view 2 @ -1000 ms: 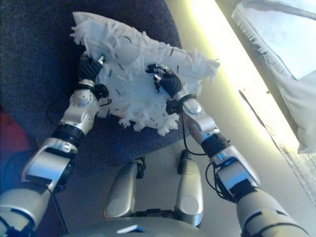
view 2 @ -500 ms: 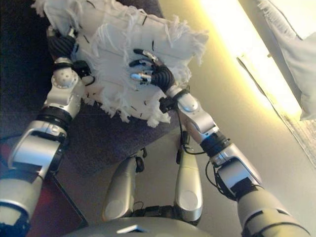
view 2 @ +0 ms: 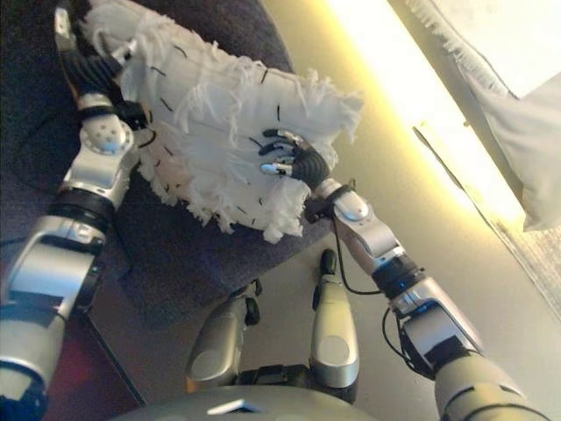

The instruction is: Pick up the cushion and take it to the sofa

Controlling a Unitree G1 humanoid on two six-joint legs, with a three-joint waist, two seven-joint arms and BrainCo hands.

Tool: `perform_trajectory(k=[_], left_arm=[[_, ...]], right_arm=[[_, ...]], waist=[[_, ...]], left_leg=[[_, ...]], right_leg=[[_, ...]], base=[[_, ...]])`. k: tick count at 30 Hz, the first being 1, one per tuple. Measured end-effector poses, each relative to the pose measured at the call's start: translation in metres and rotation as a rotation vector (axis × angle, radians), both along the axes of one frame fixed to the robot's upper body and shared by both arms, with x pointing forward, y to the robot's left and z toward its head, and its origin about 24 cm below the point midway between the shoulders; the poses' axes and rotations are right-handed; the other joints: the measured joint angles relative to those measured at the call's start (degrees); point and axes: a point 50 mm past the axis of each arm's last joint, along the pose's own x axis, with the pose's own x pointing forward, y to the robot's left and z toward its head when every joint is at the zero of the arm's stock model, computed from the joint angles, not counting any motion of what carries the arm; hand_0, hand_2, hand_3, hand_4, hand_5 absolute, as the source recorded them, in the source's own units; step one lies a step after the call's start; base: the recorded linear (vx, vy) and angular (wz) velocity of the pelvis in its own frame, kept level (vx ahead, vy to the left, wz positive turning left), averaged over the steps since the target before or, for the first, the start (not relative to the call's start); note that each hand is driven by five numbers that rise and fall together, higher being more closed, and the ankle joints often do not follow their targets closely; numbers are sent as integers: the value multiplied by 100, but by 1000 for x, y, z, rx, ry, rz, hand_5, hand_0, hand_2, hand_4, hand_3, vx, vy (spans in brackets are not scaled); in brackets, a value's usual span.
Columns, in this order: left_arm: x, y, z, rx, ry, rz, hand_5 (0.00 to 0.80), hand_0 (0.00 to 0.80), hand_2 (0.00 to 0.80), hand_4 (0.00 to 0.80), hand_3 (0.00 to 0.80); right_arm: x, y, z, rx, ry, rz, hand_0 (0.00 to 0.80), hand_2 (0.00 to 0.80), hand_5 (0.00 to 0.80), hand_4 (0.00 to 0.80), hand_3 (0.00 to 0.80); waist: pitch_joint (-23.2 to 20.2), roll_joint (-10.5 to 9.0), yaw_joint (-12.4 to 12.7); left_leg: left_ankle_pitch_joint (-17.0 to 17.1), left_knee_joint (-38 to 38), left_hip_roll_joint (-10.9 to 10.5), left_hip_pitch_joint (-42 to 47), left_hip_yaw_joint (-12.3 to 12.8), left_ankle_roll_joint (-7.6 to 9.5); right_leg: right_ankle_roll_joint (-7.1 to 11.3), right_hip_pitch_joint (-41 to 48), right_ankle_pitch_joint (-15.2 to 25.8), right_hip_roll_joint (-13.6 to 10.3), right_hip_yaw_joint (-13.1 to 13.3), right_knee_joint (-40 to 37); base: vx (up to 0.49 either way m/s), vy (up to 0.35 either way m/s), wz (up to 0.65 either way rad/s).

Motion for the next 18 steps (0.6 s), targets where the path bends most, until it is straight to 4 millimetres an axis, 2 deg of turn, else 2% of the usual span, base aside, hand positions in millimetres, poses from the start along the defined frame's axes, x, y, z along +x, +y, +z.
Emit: perform_trajectory(k=[3, 6, 7, 12, 15, 18], left_arm=[[-10, 7, -11, -43, -13, 1, 0, 0, 0, 0, 0], [-24, 21, -36, -93, 18, 25, 0, 0, 0, 0, 0], [-28, 25, -45, -108, 37, 24, 0, 0, 0, 0, 0], [-59, 31, -83, -192, 72, -21, 0, 0, 0, 0, 0], [-84, 21, -99, -220, 78, -106, 0, 0, 0, 0, 0], [-106, 8, -112, -219, 126, -263, 0, 0, 0, 0, 0]], right_arm=[[-6, -14, -14, 6, 39, -39, 0, 0, 0, 0, 0], [-13, -24, -29, 9, 86, -73, 0, 0, 0, 0, 0], [-16, -28, -33, 10, 100, -85, 0, 0, 0, 0, 0], [-32, -41, -53, 55, 161, -145, 0, 0, 0, 0, 0], [-48, -50, -63, 92, 192, -179, 0, 0, 0, 0, 0], [-63, -58, -78, 130, 244, -223, 0, 0, 0, 0, 0]], waist=[[-147, 195, 130], [-362, 313, 178], [-479, 324, 262], [-832, 213, 408], [-1050, 116, 524], [-1357, -51, 616]], left_leg=[[2, -132, -5, 199, -75, -3], [8, -232, 0, 367, -152, -18], [11, -259, 3, 386, -163, -23], [-20, -400, 15, 809, -274, -94], [-60, -511, 16, 1093, -272, -143], [-73, -612, 31, 1295, -275, -166]], right_leg=[[21, 370, 99, 50, -114, -378], [24, 710, 137, 91, -283, -664], [25, 768, 140, 105, -314, -731], [35, 1411, 160, 188, -372, -1128], [38, 1717, 156, 214, -376, -1263], [33, 1958, 154, 260, -381, -1415]], base=[[146, -34, 15], [174, -37, 21], [191, -48, 14], [183, -45, 18], [175, -58, 3], [90, -56, 4]])
